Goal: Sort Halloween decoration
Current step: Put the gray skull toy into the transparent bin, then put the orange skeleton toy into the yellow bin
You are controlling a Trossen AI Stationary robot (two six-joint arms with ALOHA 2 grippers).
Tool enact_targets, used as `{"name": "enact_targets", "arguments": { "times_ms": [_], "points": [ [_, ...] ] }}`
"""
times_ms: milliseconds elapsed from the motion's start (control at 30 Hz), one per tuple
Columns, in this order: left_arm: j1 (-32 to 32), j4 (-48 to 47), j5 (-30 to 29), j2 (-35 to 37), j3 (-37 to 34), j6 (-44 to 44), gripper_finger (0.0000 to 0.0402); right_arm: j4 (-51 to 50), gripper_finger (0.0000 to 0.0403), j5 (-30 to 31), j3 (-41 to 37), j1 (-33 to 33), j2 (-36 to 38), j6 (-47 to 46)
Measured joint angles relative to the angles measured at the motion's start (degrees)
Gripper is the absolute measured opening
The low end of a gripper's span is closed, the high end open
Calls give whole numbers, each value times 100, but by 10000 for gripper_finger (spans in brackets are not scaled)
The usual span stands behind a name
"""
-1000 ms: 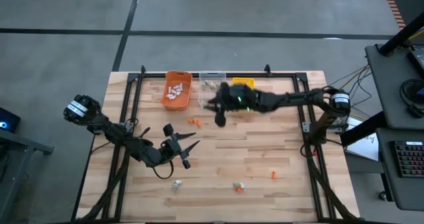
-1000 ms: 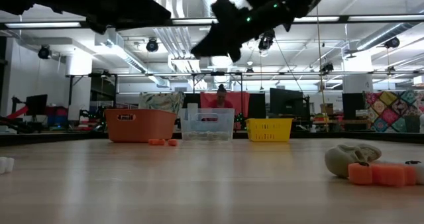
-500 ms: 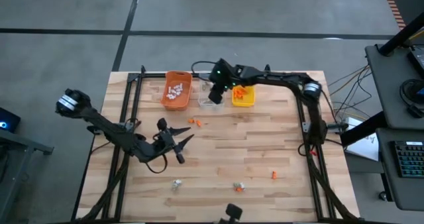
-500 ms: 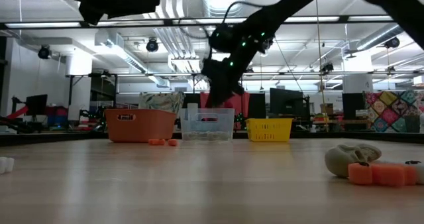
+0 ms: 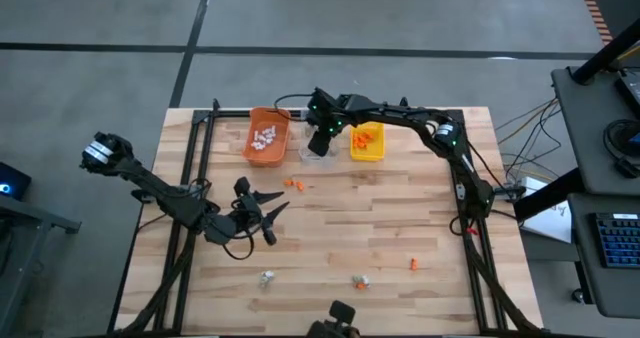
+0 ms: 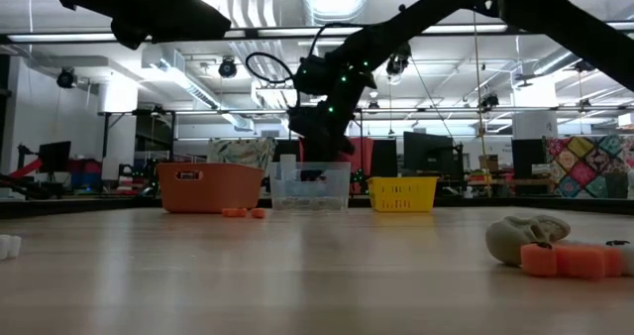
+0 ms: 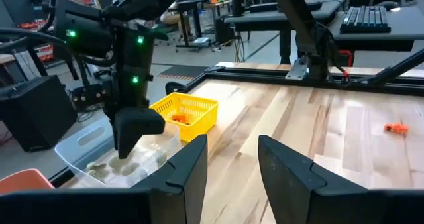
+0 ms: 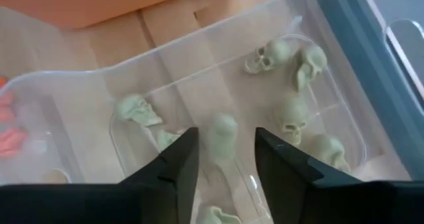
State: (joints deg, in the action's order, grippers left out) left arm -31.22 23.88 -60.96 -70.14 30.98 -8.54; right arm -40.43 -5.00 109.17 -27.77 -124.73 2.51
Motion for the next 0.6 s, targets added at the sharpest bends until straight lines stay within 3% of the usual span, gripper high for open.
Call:
{"name": "enact_targets", "arguments": {
  "times_ms": [233, 600],
  "points": [
    [0, -88, 1, -39, 0, -196, 118, -37, 170, -1, 39, 1, 172, -177],
    [0, -832, 3, 346, 0, -1190, 118, -429, 151, -2, 13, 535, 803, -25]
  ]
}}
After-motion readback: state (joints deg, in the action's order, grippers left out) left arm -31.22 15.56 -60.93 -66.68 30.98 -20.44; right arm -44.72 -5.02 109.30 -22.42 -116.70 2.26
